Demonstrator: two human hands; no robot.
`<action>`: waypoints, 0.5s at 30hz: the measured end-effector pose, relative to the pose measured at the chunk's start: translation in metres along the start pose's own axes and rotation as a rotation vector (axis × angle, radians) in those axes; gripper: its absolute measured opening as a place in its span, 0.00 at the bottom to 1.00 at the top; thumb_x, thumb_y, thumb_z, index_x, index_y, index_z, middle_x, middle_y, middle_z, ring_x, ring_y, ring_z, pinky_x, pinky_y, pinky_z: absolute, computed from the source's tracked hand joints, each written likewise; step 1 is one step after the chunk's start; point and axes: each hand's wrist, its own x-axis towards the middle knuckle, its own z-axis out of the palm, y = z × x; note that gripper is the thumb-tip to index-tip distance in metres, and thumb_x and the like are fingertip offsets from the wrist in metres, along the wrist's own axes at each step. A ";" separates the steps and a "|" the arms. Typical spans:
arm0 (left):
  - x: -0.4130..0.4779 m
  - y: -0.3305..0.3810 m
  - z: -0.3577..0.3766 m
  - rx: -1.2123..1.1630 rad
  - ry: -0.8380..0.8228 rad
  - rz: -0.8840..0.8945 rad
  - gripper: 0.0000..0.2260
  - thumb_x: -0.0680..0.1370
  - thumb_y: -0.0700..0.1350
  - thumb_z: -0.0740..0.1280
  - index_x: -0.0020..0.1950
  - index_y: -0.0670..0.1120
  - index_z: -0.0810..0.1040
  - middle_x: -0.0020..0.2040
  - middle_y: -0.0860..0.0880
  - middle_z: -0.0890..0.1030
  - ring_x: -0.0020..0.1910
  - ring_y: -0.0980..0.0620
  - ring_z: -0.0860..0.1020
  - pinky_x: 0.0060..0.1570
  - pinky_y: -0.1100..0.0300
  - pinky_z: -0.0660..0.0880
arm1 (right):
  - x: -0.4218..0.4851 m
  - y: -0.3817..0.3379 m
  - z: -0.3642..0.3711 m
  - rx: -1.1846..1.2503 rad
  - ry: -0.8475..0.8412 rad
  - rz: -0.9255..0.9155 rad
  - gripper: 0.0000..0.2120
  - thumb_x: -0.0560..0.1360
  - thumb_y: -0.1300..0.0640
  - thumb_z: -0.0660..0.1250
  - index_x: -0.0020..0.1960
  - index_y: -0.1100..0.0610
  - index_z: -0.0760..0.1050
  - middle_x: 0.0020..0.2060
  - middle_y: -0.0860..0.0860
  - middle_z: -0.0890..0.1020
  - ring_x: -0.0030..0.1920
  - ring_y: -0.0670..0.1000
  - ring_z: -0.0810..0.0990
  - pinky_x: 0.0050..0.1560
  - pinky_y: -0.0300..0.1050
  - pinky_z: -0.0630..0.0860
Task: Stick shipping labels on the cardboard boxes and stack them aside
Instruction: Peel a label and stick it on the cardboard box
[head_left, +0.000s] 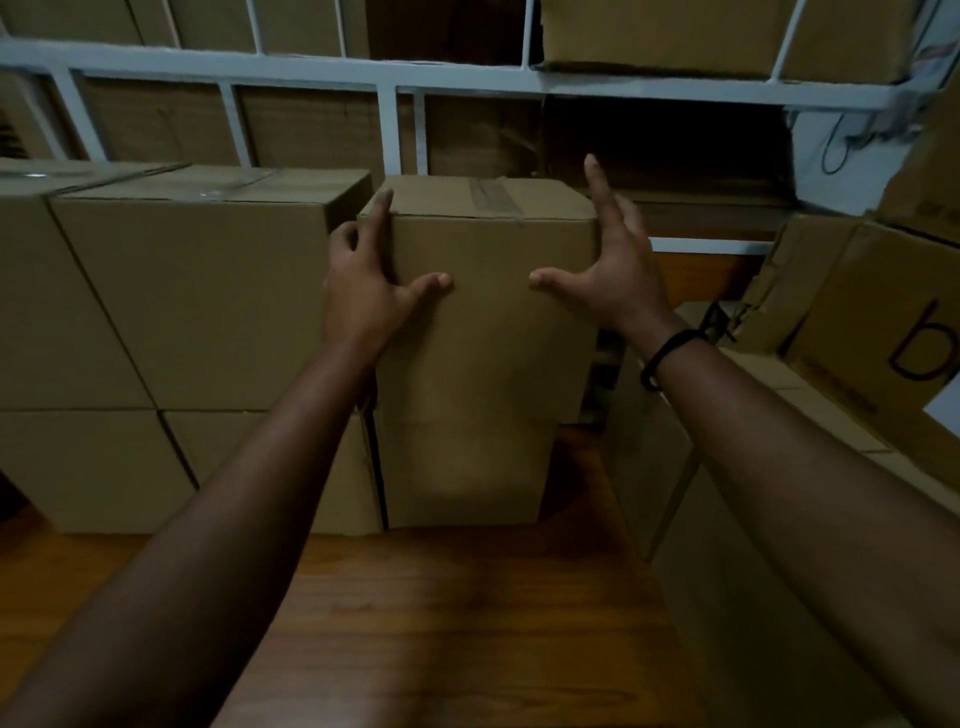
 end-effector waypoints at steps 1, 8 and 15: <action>0.006 0.003 -0.003 0.016 -0.020 -0.012 0.46 0.67 0.58 0.77 0.78 0.62 0.54 0.75 0.44 0.63 0.70 0.45 0.66 0.62 0.49 0.70 | 0.004 -0.001 -0.002 0.011 -0.004 0.028 0.54 0.64 0.43 0.78 0.78 0.38 0.45 0.76 0.56 0.57 0.73 0.59 0.62 0.57 0.51 0.72; 0.018 0.014 -0.009 -0.007 -0.085 -0.080 0.39 0.66 0.51 0.80 0.73 0.57 0.67 0.70 0.46 0.72 0.67 0.45 0.73 0.61 0.42 0.76 | 0.022 0.000 -0.013 0.087 -0.142 0.170 0.39 0.64 0.47 0.79 0.72 0.45 0.67 0.71 0.50 0.69 0.70 0.53 0.67 0.61 0.49 0.71; -0.003 0.021 -0.022 -0.031 -0.085 -0.016 0.38 0.65 0.51 0.79 0.73 0.56 0.67 0.69 0.45 0.73 0.65 0.46 0.74 0.59 0.45 0.77 | -0.005 -0.009 -0.029 0.067 -0.083 0.138 0.38 0.64 0.47 0.79 0.71 0.49 0.69 0.71 0.50 0.70 0.70 0.52 0.67 0.66 0.50 0.71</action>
